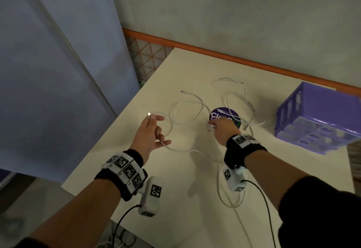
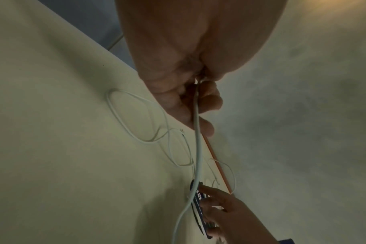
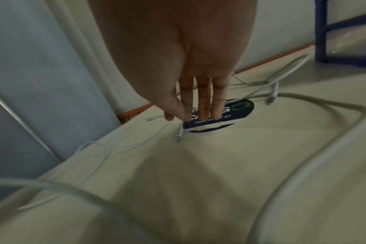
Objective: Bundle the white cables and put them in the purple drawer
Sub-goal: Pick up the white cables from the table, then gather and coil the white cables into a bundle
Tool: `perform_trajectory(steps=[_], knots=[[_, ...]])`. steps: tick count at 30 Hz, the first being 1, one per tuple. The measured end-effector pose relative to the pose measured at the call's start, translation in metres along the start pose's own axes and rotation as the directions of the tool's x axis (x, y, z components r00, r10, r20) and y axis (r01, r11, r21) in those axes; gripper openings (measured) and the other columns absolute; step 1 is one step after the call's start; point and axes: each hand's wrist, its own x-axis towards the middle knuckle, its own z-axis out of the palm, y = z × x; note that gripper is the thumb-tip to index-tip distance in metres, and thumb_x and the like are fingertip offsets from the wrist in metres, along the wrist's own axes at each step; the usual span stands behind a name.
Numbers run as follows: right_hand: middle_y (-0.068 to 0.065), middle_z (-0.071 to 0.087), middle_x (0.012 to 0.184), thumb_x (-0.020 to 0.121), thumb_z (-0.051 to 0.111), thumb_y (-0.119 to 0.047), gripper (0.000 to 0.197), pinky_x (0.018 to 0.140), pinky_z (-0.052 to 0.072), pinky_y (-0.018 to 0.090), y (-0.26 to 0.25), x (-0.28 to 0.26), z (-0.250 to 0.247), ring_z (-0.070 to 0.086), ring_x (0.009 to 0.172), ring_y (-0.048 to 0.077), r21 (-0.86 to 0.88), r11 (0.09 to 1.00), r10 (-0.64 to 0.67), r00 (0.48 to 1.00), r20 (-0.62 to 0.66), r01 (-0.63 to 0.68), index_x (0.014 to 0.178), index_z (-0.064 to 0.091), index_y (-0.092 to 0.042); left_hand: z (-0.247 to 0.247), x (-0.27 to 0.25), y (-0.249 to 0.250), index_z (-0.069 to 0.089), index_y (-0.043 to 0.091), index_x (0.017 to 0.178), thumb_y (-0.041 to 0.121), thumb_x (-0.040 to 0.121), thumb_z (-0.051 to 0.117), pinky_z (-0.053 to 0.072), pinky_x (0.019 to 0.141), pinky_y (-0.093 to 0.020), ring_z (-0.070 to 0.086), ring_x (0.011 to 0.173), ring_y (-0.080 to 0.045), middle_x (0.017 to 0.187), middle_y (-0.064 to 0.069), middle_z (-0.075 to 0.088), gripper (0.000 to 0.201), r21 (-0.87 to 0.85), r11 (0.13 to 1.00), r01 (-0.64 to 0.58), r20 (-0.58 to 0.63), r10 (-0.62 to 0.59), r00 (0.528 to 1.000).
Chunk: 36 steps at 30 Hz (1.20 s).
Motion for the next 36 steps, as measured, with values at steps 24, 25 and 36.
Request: perform_trajectory(steps=[24,25,36], knots=[[-0.002,0.043,0.067,0.098,0.040,-0.020,0.011,0.061,0.034,0.029,-0.062,-0.071,0.010,0.038,0.060,0.013,0.858,0.484,0.072,0.969,-0.234,0.171,0.092,0.040,-0.010,0.037,-0.008,-0.015,0.065,0.016,0.113,0.041,0.098,0.038,0.051,0.074,-0.030,0.056,0.068,-0.016,0.084,-0.001,0.061,0.040,0.093,0.996,0.009,0.125,-0.021,0.992],[0.000,0.042,0.069,0.097,0.039,-0.014,0.007,0.060,0.033,0.028,-0.065,-0.075,0.012,0.037,0.061,0.013,0.899,0.408,0.091,0.973,-0.214,0.160,0.091,0.039,-0.011,0.042,-0.010,-0.016,0.065,0.018,0.115,0.042,0.097,0.038,0.052,0.075,-0.029,0.057,0.074,-0.016,0.090,-0.001,0.062,0.040,0.111,0.994,-0.004,0.130,-0.010,0.992],[-0.002,0.066,0.084,0.089,0.060,-0.009,0.014,0.073,0.054,0.028,-0.058,-0.105,0.012,0.064,0.077,0.015,0.881,0.415,0.145,0.940,-0.310,0.227,0.102,0.059,-0.015,0.080,-0.004,-0.013,0.062,0.016,0.088,0.036,0.100,0.033,0.051,0.078,-0.032,0.061,0.089,-0.020,0.091,-0.007,0.065,0.037,0.072,0.993,-0.089,0.194,0.074,0.978]])
